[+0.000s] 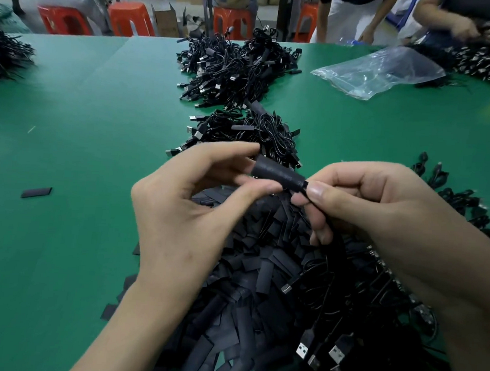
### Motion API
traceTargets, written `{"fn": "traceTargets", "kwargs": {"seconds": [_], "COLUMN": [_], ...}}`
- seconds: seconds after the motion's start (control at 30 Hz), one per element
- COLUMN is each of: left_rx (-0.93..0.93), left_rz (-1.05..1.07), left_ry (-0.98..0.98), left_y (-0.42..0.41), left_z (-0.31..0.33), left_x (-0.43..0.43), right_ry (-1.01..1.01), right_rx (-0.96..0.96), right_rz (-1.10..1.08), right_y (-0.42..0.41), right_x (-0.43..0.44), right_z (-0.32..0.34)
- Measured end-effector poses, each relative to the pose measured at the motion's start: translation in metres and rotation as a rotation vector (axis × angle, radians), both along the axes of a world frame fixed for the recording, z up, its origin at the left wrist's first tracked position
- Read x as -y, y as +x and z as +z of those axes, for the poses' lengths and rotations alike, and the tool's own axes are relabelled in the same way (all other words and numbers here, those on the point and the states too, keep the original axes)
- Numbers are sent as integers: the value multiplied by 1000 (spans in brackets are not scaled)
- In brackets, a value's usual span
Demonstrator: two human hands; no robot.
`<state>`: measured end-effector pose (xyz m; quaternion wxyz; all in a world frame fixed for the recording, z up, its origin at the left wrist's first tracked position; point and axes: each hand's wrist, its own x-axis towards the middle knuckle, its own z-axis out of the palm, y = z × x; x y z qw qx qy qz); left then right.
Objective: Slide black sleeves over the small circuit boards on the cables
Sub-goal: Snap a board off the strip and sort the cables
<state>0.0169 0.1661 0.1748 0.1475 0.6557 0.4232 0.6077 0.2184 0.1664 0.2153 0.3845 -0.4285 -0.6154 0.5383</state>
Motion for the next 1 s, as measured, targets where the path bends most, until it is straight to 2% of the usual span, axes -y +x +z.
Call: {"fn": "traceTargets", "kwargs": {"seconds": [0.37, 0.43, 0.5, 0.6, 0.67, 0.77, 0.83, 0.9, 1.0], "left_rx": [-39, 142, 280, 82, 60, 117, 143, 62, -141], "left_rz": [53, -81, -302, -520, -554, -507, -444, -336, -136], "left_ry": [0, -173, -411, -613, -682, -724, -725, -700, -665], "left_y": [4, 9, 19, 32, 35, 35, 30, 16, -6], "left_z": [-6, -8, -10, -16, -20, -23, -20, -19, -17], "left_x": [-1, -2, 0, 3, 6, 5, 0, -9, -36], "right_ry": [-13, -17, -6, 4, 12, 23, 108, 190, 226], "right_rx": [-24, -52, -102, -191, -199, -144, 57, 214, 283], "right_rz": [-80, -125, -209, -314, -332, -296, -294, -321, -349], "right_y": [-3, -6, -9, -9, -8, -6, 1, 14, 35], "right_x": [-4, -5, -7, -11, -11, -10, -11, -14, -16], "right_z": [-11, -12, -14, -18, -20, -20, -18, -15, -9]}}
